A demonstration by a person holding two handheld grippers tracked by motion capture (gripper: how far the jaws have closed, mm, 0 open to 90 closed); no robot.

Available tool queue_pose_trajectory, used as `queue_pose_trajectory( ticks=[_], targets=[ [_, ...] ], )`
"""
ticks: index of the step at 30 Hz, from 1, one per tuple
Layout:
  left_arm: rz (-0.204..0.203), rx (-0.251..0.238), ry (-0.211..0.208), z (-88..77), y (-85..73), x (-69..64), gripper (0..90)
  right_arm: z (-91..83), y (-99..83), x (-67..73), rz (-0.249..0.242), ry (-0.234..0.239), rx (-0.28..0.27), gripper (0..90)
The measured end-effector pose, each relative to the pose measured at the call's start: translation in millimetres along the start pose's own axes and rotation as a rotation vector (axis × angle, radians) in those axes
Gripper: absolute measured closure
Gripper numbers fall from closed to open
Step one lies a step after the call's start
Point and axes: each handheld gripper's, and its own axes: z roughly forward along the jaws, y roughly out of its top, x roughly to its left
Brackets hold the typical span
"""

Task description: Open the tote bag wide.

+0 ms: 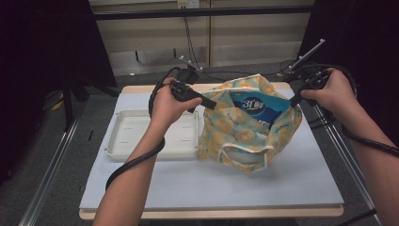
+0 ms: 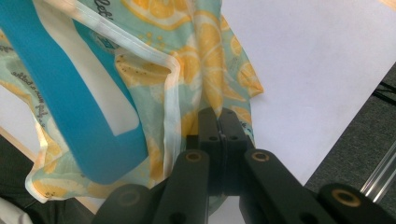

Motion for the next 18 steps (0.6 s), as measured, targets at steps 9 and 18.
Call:
queue_pose_trajectory(
  ticks=[9, 18],
  targets=[
    [0.039, -0.039, -0.014, 7.5, 15.1, -9.0, 72.5, 4.4, 2.4, 0.2, -0.012, 0.008, 0.0, 90.0],
    [0.004, -0.01, -0.016, 5.6, 6.5, 0.4, 90.0, 5.4, -0.9, -4.5, -0.003, 0.009, 0.002, 90.0]
  ],
)
